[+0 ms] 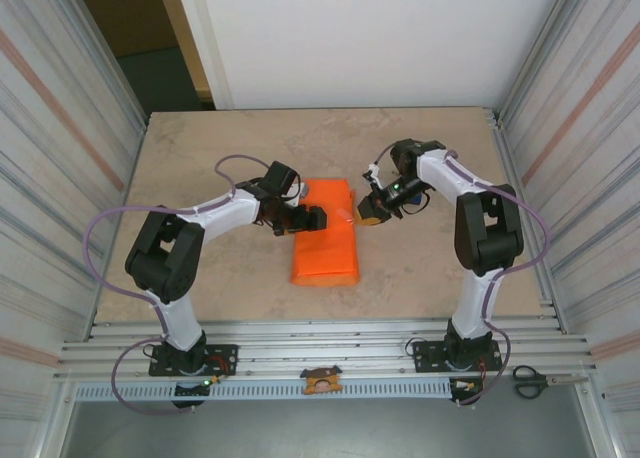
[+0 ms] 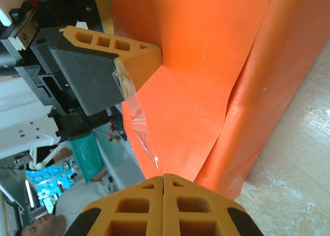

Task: Wrap the gift box in paper
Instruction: Wrap the gift box with the wrapping paper.

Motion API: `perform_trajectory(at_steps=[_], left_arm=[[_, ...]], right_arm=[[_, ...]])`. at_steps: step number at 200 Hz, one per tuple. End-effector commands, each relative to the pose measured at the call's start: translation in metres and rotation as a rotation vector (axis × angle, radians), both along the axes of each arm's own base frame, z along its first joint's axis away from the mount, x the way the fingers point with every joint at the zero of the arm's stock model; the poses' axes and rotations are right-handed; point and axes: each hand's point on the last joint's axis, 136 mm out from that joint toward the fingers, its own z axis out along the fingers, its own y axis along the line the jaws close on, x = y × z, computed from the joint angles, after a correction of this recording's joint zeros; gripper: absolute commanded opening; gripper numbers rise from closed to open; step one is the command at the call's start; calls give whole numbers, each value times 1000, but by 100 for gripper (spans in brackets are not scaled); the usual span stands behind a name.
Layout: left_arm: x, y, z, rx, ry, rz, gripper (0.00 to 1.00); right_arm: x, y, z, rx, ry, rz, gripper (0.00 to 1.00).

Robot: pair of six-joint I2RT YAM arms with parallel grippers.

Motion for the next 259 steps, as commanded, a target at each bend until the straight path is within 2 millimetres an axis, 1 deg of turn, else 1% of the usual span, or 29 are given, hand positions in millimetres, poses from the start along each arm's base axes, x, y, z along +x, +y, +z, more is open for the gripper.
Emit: perform_trajectory(at_steps=[1, 57, 109, 170, 238, 259], left_arm=[[-47, 18, -73, 177, 153, -84, 85], [-47, 18, -72, 175, 153, -87, 84], [-48, 18, -73, 177, 155, -88, 84], [-49, 18, -73, 177, 156, -88, 84], [-49, 19, -73, 184, 154, -87, 83], [-50, 20, -75, 189, 159, -86, 83]], right_arm=[[-2, 2, -2, 0, 26, 25, 0], [-1, 4, -26, -8, 96, 21, 0], [0, 1, -38, -37, 118, 14, 0], [-2, 1, -40, -38, 134, 9, 0], [-5, -8, -39, -56, 137, -7, 0], [-6, -8, -39, -52, 139, -6, 1]])
